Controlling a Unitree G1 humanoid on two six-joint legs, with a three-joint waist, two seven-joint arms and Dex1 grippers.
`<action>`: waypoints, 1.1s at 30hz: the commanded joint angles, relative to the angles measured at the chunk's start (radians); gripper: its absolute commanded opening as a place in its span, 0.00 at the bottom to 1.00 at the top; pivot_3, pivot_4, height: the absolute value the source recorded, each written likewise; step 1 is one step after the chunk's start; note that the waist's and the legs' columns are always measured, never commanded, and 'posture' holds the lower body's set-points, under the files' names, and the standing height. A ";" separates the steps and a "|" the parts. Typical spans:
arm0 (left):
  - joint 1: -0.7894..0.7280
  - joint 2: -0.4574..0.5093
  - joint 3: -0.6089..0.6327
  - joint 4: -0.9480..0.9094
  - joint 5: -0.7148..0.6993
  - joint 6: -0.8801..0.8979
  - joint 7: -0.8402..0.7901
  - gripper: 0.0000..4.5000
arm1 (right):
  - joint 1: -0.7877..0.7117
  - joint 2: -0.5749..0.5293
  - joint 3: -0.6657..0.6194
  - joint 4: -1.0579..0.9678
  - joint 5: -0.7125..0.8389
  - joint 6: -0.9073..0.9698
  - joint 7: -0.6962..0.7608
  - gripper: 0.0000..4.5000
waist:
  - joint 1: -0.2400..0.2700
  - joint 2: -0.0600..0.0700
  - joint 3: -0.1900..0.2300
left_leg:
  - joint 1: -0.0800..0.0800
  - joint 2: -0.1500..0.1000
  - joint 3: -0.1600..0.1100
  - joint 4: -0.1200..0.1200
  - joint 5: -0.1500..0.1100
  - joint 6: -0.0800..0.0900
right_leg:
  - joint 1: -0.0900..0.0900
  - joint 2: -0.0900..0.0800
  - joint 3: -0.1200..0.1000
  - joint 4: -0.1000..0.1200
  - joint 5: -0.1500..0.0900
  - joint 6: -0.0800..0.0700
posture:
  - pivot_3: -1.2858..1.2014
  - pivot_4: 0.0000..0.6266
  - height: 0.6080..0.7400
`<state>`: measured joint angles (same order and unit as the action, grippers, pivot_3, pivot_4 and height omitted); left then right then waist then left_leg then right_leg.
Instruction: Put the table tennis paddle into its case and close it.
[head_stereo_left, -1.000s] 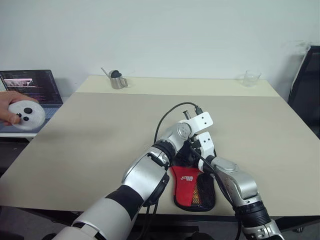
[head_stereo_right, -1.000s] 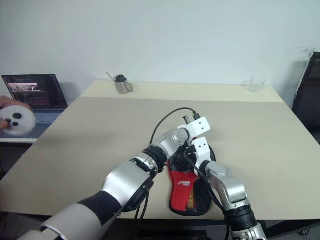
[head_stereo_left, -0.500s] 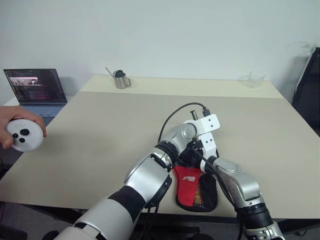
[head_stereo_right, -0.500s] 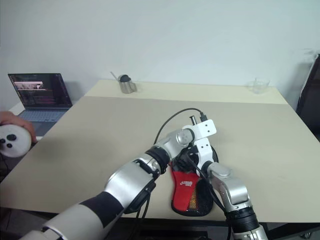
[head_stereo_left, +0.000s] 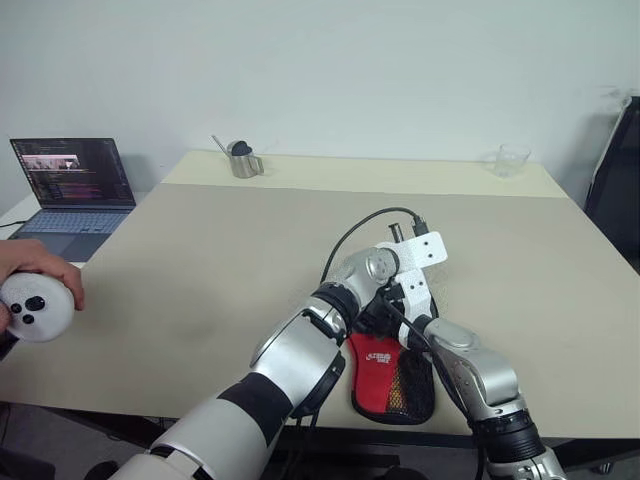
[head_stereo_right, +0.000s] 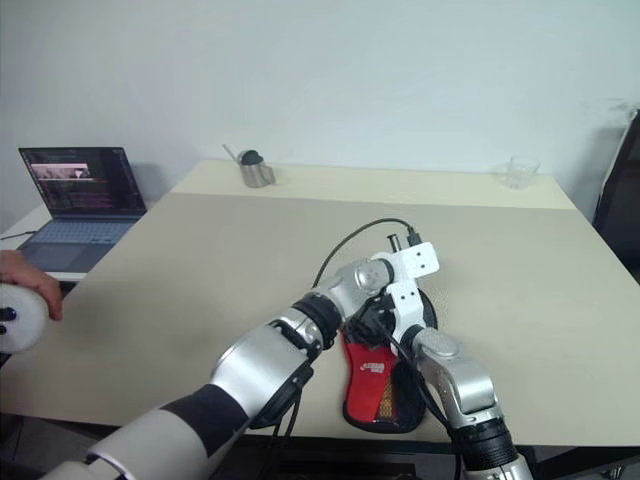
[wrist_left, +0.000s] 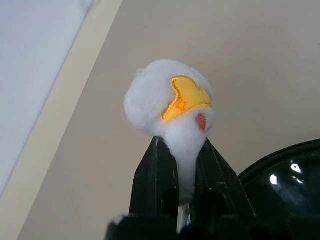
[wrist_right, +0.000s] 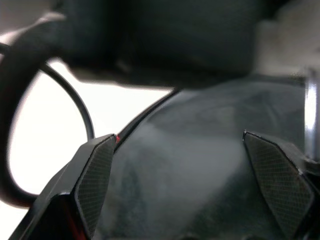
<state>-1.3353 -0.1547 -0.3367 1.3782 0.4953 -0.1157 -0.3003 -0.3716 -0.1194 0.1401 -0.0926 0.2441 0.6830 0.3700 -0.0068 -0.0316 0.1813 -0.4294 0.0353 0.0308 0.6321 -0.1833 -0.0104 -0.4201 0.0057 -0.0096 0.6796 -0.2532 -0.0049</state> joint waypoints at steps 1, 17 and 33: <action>0.021 -0.141 -0.005 -0.026 -0.017 -0.001 0.000 0.00 | -0.019 0.014 0.009 0.035 0.001 0.012 0.000 1.00 | 0.000 0.000 0.000 | 0.000 0.000 0.000 0.000 0.000 0.000 | 0.000 0.000 0.000 0.000 0.000 0.000 | 0.52 0.24 1.00; 0.005 -0.079 0.047 -0.028 -0.081 0.099 -0.081 0.77 | -0.035 0.005 0.003 0.069 0.003 -0.018 0.030 1.00 | -0.004 -0.001 -0.001 | 0.003 0.000 0.000 0.000 0.000 0.000 | 0.001 0.000 0.000 0.001 0.000 0.000 | 0.52 0.24 1.00; -0.048 0.088 0.248 -0.053 -0.272 0.123 -0.240 0.77 | -0.092 -0.055 -0.061 0.112 0.015 -0.043 0.054 1.00 | -0.024 -0.001 -0.001 | 0.000 -0.001 0.000 -0.001 0.000 0.000 | -0.001 -0.001 0.000 0.000 0.000 0.000 | 0.52 0.24 1.00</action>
<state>-1.3542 -0.0691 -0.0947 1.3659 0.2366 0.0294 -0.5121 -0.4493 -0.1734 0.0954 0.0142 0.2568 0.6503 0.4160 -0.0308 -0.0328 0.1801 -0.4294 0.0339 0.0303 0.6308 -0.1833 -0.0104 -0.4207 0.0052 -0.0093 0.6797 -0.2532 -0.0047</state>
